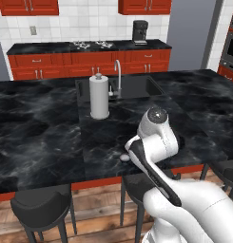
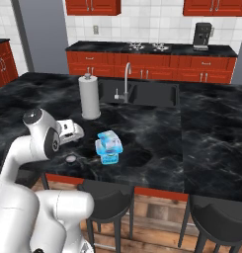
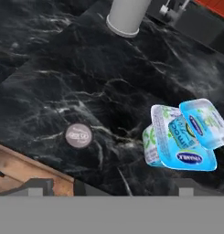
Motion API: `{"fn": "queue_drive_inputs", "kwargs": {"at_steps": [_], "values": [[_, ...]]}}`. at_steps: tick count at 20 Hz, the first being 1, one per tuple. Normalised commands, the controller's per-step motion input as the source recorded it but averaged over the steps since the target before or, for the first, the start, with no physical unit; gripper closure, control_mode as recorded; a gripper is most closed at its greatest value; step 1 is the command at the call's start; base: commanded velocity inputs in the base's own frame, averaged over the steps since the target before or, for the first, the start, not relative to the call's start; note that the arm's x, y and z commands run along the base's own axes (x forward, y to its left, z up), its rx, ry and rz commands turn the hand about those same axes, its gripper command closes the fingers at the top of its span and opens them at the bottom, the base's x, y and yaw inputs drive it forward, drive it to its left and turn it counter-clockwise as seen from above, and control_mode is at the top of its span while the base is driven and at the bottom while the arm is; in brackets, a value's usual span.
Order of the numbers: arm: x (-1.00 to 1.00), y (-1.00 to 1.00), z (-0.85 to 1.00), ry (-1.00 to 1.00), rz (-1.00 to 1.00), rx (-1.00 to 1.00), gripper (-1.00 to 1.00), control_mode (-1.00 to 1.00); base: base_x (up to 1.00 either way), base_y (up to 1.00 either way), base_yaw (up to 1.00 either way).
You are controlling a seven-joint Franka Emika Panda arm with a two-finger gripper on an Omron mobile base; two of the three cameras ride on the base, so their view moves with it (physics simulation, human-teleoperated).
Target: Stack the yogurt containers by placing the smaller containers on top of the larger containers.
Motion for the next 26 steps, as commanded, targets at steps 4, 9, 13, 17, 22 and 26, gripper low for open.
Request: {"fn": "queue_drive_inputs", "kwargs": {"at_steps": [4, 9, 13, 17, 22, 26], "values": [[0.15, 0.21, -0.28, 0.07, -0.06, 0.16, -1.0, -1.0, 0.0, 0.0, 0.0], [0.16, 0.17, -0.31, 0.08, -0.1, 0.15, -1.0, -1.0, 0.0, 0.0, 0.0], [0.05, 0.08, -0.08, 0.05, -0.05, 0.0, -1.0, -1.0, 0.0, 0.0, 0.0], [0.03, 0.05, -0.21, 0.07, -0.02, 0.02, -1.0, -1.0, 0.0, 0.0, 0.0], [0.08, 0.03, -0.42, 0.09, -0.06, 0.06, -1.0, -1.0, 0.0, 0.0, 0.0], [0.23, 0.07, -0.35, 0.07, -0.08, 0.05, -1.0, -1.0, 0.0, 0.0, 0.0]]}}
